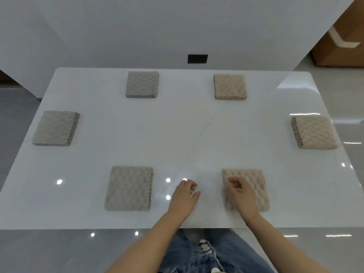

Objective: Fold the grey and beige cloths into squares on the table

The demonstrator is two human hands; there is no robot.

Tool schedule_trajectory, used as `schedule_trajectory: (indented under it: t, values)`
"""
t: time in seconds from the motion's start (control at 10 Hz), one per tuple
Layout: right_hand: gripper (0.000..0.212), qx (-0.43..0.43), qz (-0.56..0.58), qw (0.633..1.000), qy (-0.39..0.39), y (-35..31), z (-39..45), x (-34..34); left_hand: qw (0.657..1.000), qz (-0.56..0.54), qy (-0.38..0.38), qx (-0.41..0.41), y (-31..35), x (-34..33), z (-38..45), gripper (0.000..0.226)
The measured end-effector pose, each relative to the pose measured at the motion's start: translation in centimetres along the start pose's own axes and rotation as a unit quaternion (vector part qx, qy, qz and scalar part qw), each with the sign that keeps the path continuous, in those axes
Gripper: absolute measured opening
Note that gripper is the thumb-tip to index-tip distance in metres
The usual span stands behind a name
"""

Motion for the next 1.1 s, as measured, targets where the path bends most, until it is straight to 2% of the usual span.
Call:
schedule_trajectory:
  t: [0.1,0.2,0.3,0.5,0.6,0.7,0.8,0.9,1.0,1.1]
  values:
    - [0.032,-0.029,-0.031,0.996,0.082,3.6,0.6,5.0,0.995,-0.068,-0.050,0.049,2.1,-4.9,0.7,0.030]
    - [0.041,-0.087,-0.025,0.991,0.099,6.9,1.6,8.0,0.986,-0.120,-0.054,0.102,3.5,-8.2,1.1,0.033]
    - [0.044,-0.109,-0.013,0.990,0.086,7.7,2.2,7.9,0.989,-0.097,-0.059,0.098,3.5,-9.0,1.1,0.031]
    - [0.029,-0.117,0.036,0.991,0.056,8.3,2.4,7.7,0.991,-0.091,-0.047,0.092,4.2,-10.5,0.5,0.026]
    - [0.023,-0.124,0.065,0.988,0.067,8.5,2.0,7.5,0.991,-0.089,-0.039,0.092,4.0,-10.8,0.4,0.025]
    - [0.025,-0.127,0.063,0.988,0.061,8.4,1.9,7.5,0.991,-0.087,-0.030,0.094,4.2,-10.7,0.5,0.025]
    - [0.031,-0.109,0.040,0.991,0.067,8.0,2.2,7.8,0.994,-0.067,-0.026,0.082,4.3,-10.4,0.5,0.028]
    - [0.039,-0.056,-0.016,0.997,0.043,6.1,2.2,7.9,0.998,-0.004,-0.009,0.065,5.0,-8.5,0.2,0.030]
    - [0.046,0.020,-0.070,0.997,0.012,3.6,2.7,7.3,0.992,0.116,0.042,0.020,6.4,-5.2,0.8,0.033]
    - [0.052,0.081,-0.113,0.990,-0.019,0.3,3.2,6.4,0.977,0.201,0.063,-0.017,8.2,-1.9,1.5,0.037]
Point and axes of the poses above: each hand's wrist, its own z-axis towards the middle knuckle, its own x-axis out of the back of the hand, y = z × x, the point moved 5 cm from there along z, towards the middle knuckle, and after that the axes turned 8 degrees about -y, right-handed, at the moved point
